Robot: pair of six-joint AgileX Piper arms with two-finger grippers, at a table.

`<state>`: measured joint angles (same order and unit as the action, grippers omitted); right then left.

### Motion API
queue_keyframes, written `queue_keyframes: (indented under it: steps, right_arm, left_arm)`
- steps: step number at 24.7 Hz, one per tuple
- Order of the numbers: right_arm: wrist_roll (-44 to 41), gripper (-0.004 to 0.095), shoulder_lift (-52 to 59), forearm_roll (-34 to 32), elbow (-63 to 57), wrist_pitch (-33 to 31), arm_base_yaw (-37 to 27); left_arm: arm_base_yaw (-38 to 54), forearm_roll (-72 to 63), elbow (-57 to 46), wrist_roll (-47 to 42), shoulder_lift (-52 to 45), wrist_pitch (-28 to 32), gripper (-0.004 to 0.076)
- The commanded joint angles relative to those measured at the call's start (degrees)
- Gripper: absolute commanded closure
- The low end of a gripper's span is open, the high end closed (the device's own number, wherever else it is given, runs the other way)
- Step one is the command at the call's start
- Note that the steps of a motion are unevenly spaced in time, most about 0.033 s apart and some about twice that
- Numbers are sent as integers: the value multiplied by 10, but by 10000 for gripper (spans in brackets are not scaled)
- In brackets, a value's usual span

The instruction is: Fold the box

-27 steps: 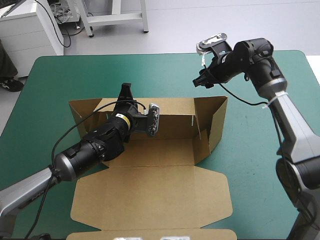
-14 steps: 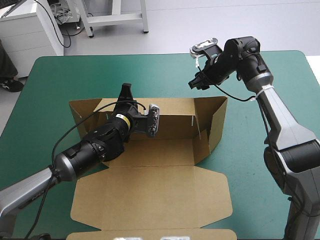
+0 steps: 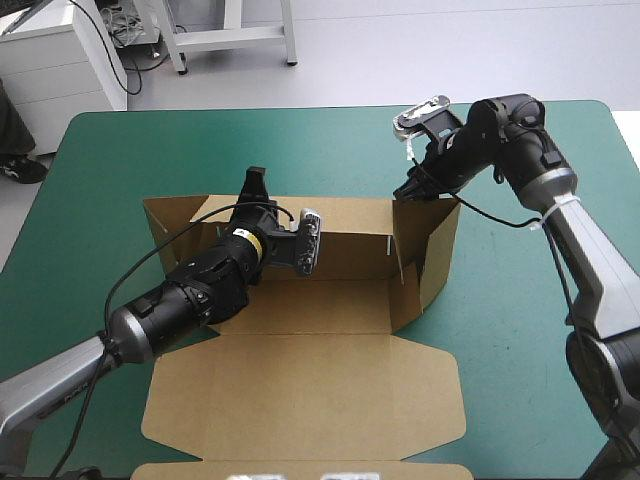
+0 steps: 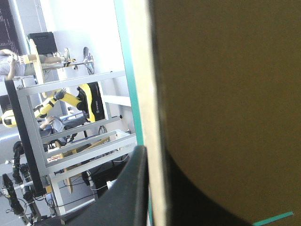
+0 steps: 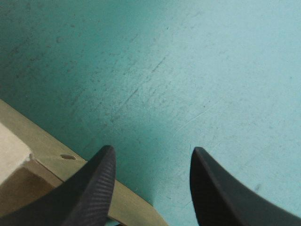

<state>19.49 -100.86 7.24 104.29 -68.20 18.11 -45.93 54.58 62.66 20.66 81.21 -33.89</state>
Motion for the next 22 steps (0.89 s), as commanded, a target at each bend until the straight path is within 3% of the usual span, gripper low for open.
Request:
queue_keyframes:
  steps: [1,13,22]
  right_arm:
    - [37,453,48,-1,-26,-37,-4]
    - [36,455,82,-55,-74,-37,-21]
    - [81,455,111,76,-107,-37,-52]
  left_arm:
    - [-5,-21,6,-3,-11,-1,731]
    - [-5,-21,6,-6,-11,-1,731]
    - [-5,-21,6,-6,-11,10,731]
